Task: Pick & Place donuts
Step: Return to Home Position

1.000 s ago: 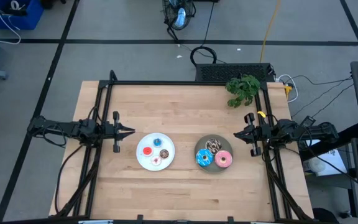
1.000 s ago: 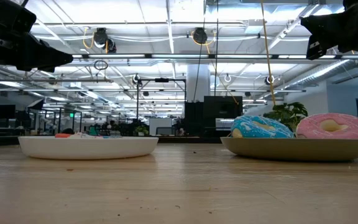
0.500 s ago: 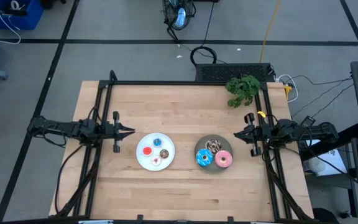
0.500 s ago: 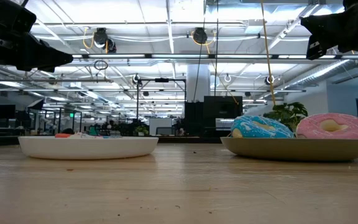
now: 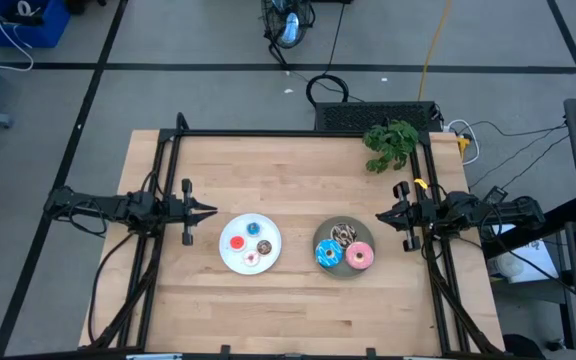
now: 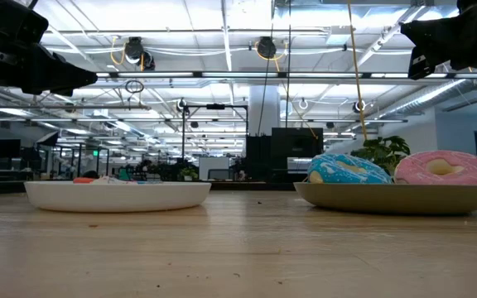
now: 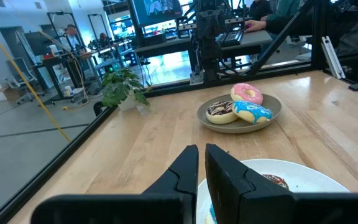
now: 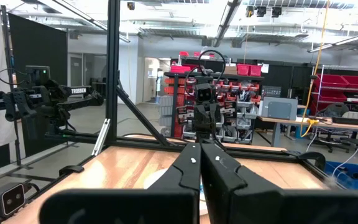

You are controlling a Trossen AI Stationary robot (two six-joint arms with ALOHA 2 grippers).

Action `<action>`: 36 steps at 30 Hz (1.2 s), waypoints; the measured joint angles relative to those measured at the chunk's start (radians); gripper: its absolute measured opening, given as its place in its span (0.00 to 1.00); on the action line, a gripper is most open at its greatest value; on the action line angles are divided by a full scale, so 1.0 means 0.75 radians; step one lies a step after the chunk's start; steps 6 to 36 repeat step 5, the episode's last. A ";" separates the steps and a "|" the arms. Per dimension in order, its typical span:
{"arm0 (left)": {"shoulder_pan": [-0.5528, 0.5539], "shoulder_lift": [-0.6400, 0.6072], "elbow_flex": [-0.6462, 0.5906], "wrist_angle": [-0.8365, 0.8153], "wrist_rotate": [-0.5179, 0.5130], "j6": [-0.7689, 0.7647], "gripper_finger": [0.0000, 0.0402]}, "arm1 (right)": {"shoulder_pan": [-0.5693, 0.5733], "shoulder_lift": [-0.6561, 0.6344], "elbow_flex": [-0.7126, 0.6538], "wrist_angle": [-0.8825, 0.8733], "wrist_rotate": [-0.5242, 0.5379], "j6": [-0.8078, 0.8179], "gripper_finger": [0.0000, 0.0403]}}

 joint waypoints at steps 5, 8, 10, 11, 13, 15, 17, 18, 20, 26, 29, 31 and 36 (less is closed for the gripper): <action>0.000 0.000 0.000 0.000 0.000 0.001 0.09 | 0.000 0.000 0.000 0.001 0.000 0.000 0.00; 0.000 0.000 0.000 0.000 0.000 0.001 0.09 | 0.000 0.000 0.000 0.001 0.000 0.000 0.00; 0.000 0.000 0.000 0.000 0.000 0.001 0.09 | 0.000 0.000 0.000 0.001 0.000 0.000 0.00; 0.000 0.000 0.000 0.000 0.000 0.001 0.09 | 0.000 0.000 0.000 0.001 0.000 0.000 0.00; 0.000 0.000 0.000 0.000 0.000 0.001 0.09 | 0.000 0.000 0.000 0.001 0.000 0.000 0.00; 0.000 0.000 0.000 0.000 0.000 0.001 0.09 | 0.000 0.000 0.000 0.001 0.000 0.000 0.00; 0.000 0.000 0.000 0.000 0.000 0.001 0.09 | 0.000 0.000 0.000 0.001 0.000 0.000 0.00; 0.000 0.000 0.000 0.000 0.000 0.001 0.09 | 0.000 0.000 0.000 0.001 0.000 0.000 0.00; 0.000 0.000 0.000 0.000 0.000 0.001 0.09 | 0.000 0.000 0.000 0.001 0.000 0.000 0.00; 0.000 0.000 0.000 0.000 0.000 0.001 0.09 | 0.000 0.000 0.000 0.001 0.000 0.000 0.00; 0.000 0.000 0.000 0.000 0.000 0.001 0.09 | 0.000 0.000 0.000 0.001 0.000 0.000 0.00; 0.000 0.000 0.000 0.000 0.000 0.001 0.09 | 0.000 0.000 0.000 0.001 0.000 0.000 0.00; 0.000 0.000 0.000 0.000 0.000 0.001 0.09 | 0.000 0.000 0.000 0.001 0.000 0.000 0.00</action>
